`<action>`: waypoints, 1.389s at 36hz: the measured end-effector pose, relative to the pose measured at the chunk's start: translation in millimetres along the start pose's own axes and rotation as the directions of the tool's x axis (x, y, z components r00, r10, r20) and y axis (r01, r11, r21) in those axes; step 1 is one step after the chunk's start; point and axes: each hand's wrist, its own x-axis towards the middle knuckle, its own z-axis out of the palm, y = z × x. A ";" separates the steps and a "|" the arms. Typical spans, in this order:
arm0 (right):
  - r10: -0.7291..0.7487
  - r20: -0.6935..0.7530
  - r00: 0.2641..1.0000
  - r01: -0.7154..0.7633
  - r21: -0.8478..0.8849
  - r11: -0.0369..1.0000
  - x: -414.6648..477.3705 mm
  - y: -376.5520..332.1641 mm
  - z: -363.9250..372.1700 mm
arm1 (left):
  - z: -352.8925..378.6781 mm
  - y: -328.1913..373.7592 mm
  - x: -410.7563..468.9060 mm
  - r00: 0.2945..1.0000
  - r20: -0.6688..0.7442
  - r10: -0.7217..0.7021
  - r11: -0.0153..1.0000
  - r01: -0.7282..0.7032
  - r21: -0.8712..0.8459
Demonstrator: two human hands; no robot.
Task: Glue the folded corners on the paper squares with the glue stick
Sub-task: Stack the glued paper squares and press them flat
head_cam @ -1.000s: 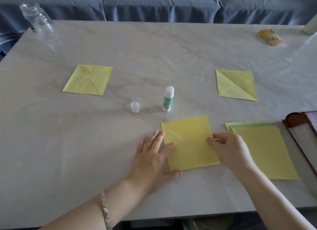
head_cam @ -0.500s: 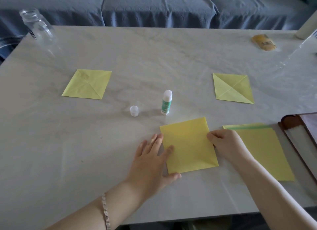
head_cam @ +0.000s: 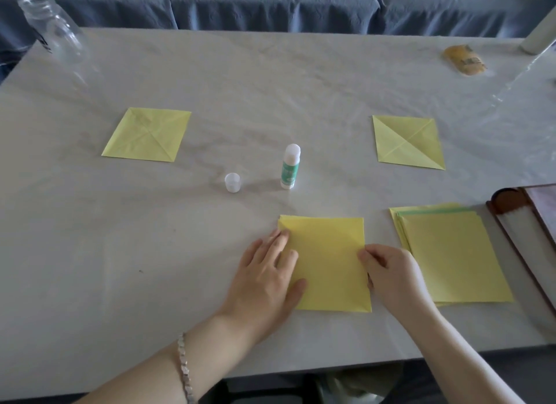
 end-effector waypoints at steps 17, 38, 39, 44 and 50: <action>0.013 0.032 0.999 -0.016 0.077 0.997 -15.9 3.0 -3.0 | 2.7 -1.1 -1.5 0.976 0.165 0.140 0.982 -0.158 0.100; -0.003 0.011 1.000 0.003 -0.015 1.000 -14.9 5.4 -1.8 | -13.9 5.4 16.4 0.905 0.413 0.098 0.974 -0.171 0.146; 0.002 0.011 1.000 -0.002 -0.003 1.000 -15.3 5.7 -1.6 | -14.0 5.1 16.6 0.906 0.411 0.101 0.973 -0.176 0.150; -0.009 -0.016 1.000 0.009 -0.014 1.000 -16.0 7.5 -0.9 | -13.4 4.3 17.2 0.915 0.389 0.107 0.975 -0.172 0.138; -0.051 -0.037 0.998 0.049 -0.037 0.998 -15.6 11.2 2.1 | -14.6 4.6 15.7 0.917 0.385 0.107 0.976 -0.171 0.138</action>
